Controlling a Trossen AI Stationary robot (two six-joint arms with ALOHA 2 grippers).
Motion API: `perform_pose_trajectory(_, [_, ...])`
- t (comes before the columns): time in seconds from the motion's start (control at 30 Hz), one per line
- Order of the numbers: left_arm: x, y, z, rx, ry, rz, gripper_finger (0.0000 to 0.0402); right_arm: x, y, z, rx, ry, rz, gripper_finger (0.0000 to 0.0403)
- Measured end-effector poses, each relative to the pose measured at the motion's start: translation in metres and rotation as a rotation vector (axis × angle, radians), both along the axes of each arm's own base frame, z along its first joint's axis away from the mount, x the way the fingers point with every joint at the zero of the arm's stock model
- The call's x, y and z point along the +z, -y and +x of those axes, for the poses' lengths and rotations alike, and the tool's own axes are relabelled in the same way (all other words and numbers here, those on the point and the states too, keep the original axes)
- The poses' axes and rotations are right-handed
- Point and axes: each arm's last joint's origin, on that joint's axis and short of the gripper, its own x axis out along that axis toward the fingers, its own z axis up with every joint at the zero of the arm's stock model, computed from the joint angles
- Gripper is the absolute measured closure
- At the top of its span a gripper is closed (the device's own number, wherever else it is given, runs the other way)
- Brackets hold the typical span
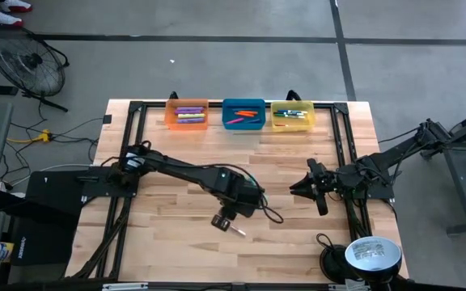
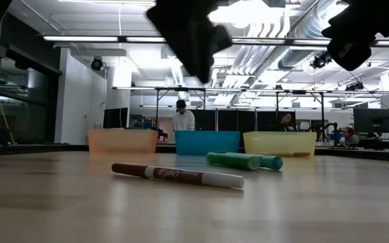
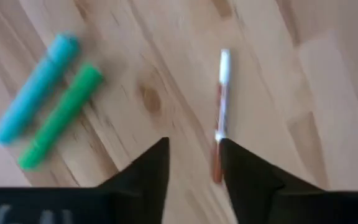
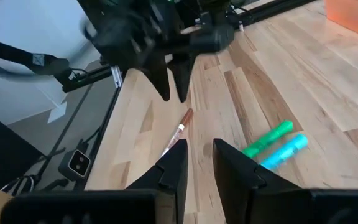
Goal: Pick & Place Markers
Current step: Put the brown marker into the yellow bin
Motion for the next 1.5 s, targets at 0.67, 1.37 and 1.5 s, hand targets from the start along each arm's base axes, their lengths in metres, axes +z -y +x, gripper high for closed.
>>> perform_pose_trajectory(0.67, [-0.075, 0.056, 0.010, 0.030, -0.096, 0.176, 0.0220, -0.004, -0.002, 0.003, 0.005, -0.023, -0.010, 0.0339])
perform_pose_trajectory(1.37, [-0.133, 0.037, 0.025, 0.060, -0.243, 0.155, 0.0220, -0.005, -0.003, 0.003, 0.044, -0.041, 0.025, 0.0340])
perform_pose_trajectory(1.5, [-0.135, 0.037, 0.026, 0.061, -0.233, 0.165, 0.0221, -0.005, -0.003, 0.003, 0.044, -0.042, 0.024, 0.0343])
